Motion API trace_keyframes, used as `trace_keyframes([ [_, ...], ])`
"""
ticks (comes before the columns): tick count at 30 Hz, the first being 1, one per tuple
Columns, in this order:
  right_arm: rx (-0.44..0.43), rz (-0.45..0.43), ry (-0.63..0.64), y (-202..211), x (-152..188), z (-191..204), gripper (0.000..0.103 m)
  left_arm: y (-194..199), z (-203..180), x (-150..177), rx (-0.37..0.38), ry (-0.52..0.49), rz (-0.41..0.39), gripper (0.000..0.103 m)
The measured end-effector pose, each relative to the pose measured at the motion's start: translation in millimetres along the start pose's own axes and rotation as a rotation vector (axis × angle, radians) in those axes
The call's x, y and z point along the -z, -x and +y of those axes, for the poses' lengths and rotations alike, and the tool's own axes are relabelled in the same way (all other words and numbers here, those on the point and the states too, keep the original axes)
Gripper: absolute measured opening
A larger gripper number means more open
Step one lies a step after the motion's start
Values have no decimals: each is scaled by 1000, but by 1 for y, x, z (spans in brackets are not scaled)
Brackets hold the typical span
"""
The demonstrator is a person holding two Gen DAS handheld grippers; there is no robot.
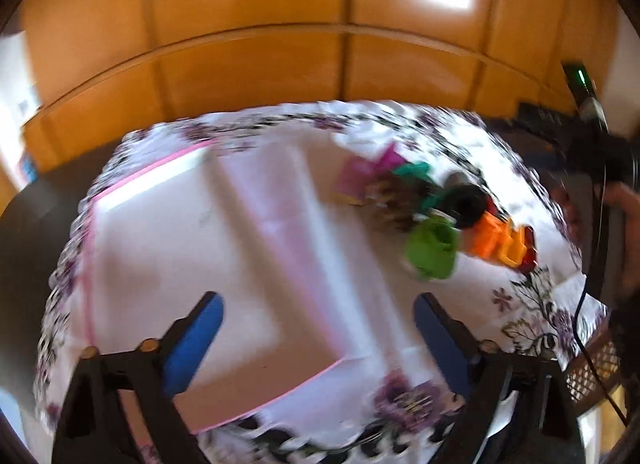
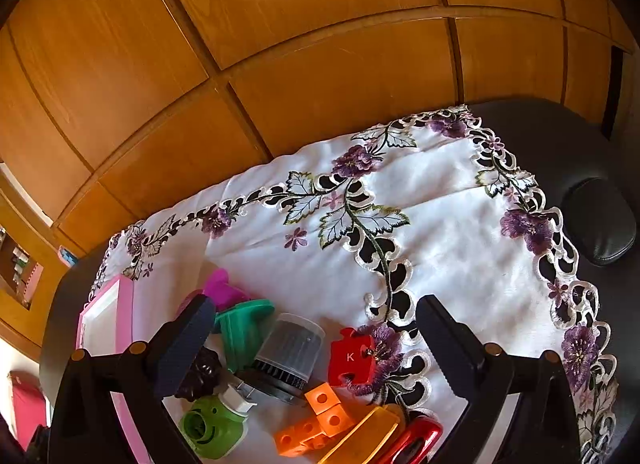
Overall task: Organize rigid objects
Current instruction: 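Grasp the green plug-in device with the left tool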
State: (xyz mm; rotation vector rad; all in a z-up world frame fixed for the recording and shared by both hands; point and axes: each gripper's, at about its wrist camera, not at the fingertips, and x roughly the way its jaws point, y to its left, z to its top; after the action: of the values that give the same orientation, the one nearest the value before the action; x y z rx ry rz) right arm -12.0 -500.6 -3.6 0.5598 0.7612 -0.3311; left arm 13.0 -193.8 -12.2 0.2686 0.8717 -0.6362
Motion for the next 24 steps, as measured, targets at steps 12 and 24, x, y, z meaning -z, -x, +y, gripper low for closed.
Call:
trace_keyframes([
  [12,-57,-9,-70,6,-6,-12,102,-93,-77,-41,96,-183,126,79],
  [24,-66,4,-91,4,-8,-17,102,-105,-88,-20,97,-127,118,53],
])
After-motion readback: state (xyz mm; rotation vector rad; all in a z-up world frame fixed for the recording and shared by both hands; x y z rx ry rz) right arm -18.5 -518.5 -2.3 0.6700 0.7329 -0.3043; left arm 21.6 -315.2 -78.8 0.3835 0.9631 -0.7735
